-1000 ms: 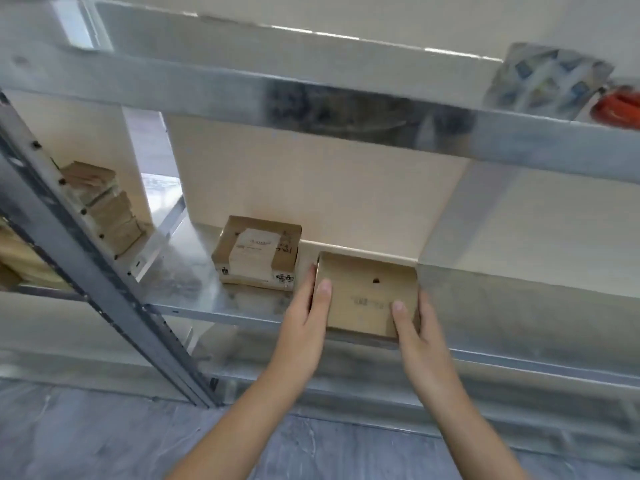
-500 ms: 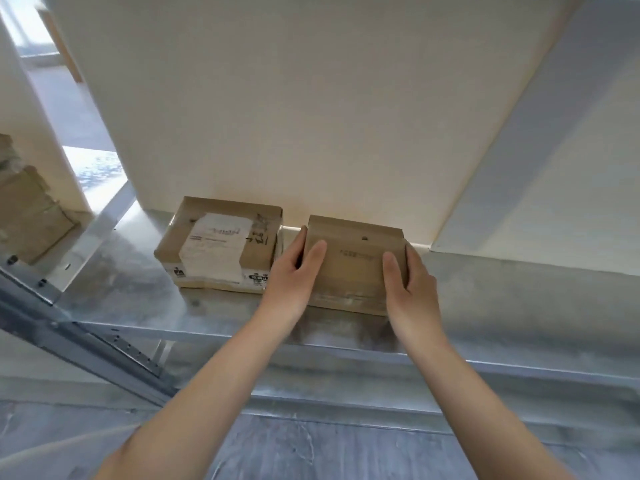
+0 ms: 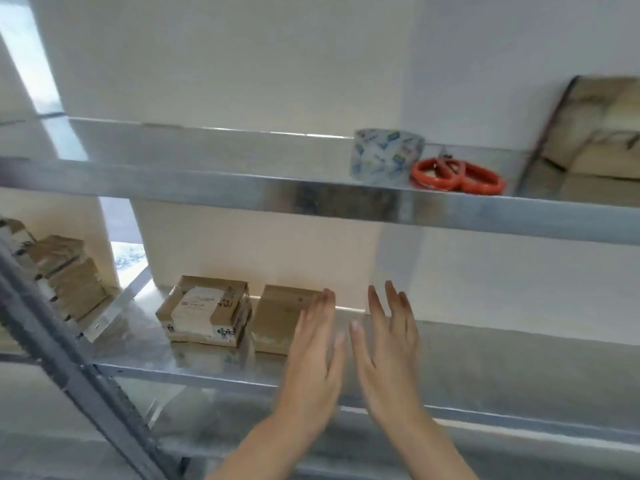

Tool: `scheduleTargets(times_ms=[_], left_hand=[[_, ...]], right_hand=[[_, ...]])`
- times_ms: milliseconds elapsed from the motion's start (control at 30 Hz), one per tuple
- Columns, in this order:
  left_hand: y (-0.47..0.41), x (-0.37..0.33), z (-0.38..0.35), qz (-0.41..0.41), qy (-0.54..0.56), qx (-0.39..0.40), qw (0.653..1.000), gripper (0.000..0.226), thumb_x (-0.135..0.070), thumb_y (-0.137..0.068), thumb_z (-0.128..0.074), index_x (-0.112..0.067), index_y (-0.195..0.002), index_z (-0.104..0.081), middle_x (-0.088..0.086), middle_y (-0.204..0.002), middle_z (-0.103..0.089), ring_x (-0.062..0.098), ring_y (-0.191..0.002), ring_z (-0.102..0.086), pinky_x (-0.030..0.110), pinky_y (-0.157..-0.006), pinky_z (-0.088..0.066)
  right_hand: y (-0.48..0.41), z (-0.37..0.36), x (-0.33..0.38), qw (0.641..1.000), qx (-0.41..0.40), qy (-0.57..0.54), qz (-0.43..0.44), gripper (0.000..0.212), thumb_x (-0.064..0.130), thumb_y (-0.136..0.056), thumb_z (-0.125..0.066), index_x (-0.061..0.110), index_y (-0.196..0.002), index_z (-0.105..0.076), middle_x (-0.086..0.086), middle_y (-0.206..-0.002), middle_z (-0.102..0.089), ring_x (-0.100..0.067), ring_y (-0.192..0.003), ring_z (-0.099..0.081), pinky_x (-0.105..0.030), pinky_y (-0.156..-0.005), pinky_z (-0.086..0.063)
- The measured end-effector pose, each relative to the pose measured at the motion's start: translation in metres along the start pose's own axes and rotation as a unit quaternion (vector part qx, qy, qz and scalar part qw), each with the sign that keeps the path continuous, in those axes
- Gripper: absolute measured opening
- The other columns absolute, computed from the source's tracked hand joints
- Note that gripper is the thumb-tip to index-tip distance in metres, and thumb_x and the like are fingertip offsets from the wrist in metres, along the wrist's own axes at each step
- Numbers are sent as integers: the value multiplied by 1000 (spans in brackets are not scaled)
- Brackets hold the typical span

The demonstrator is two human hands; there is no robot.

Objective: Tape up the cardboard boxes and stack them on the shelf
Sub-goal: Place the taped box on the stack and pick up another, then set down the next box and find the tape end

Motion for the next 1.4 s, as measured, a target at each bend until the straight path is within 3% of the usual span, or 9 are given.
scheduleTargets(times_ms=[100,267,400,767,933,1033,1167,1300,1400], left_hand=[[34,-73,-9,-57,-25,-2,998,58,-48,-103,-17,-30,-157,-6,-24,-162,-3,-7,-150,1,21,-123,1],[50,-211,-8,-143,-4,-79,987,54,-32,-104,-32,-30,-155,-15,-31,-160,-6,-9,-149,-5,14,-120,-3],[21,-300,-8,-211,-45,-98,972,57,-30,-103,-30,-27,-157,-10,-21,-163,-4,-6,-150,2,20,-123,1],[-92,-373,-2,-298,-243,-105,917,64,-37,-101,-11,-10,-160,-8,1,-168,-4,9,-154,3,37,-126,-5],[-158,-358,-27,-250,-261,-62,930,71,-47,-95,4,-12,-157,11,-1,-163,18,13,-153,14,32,-124,9],[-194,-346,-46,-208,-245,-30,947,62,-42,-106,-7,-14,-157,16,-2,-164,22,10,-151,19,30,-123,11],[-223,-333,-67,-196,-195,4,961,63,-48,-107,-9,-19,-158,15,-8,-164,21,5,-150,20,25,-122,11],[-233,-326,-80,-69,5,81,994,72,-58,-103,-18,-19,-160,3,-4,-168,3,9,-153,0,23,-120,-1],[-226,-327,-82,36,159,111,980,67,-54,-105,-23,-15,-158,-19,1,-161,-30,16,-146,-31,27,-115,-23]], right_hand=[[21,71,6,998,-17,33,55,47,48,-107,-25,52,-150,-9,22,-162,15,4,-145,25,-15,-113,21],[49,214,11,987,-93,44,122,55,51,-103,-14,40,-157,-16,16,-166,3,1,-149,17,-28,-123,2],[41,318,3,978,-148,62,133,55,44,-105,-28,33,-159,-16,13,-167,-2,0,-150,14,-35,-125,0],[-48,440,-39,969,-211,90,86,65,40,-106,-36,17,-160,-10,1,-168,-7,-14,-154,-3,-29,-123,-7],[-104,429,-65,984,-148,88,35,65,44,-106,-33,16,-160,-9,-1,-167,-11,-16,-153,-7,-32,-120,-17],[-133,420,-70,983,-158,89,27,56,40,-107,-34,16,-157,-25,-1,-163,-26,-16,-150,-23,-31,-115,-29],[-165,402,-88,987,-154,52,-2,55,37,-107,-34,15,-157,-25,-2,-164,-24,-18,-150,-25,-30,-114,-32],[-181,386,-109,989,-131,-44,-61,58,43,-106,-31,14,-156,-25,-6,-160,-33,-22,-144,-36,-30,-112,-32],[-177,382,-109,979,-127,-124,-96,54,44,-106,-33,16,-153,-33,-7,-150,-48,-25,-134,-49,-32,-104,-40]])
Point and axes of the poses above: each hand's wrist, its own y-axis away from the middle knuckle, its own z-axis out of the back of the hand, x = y × z, the point moved 6 cm from there along -y, towards the middle knuckle
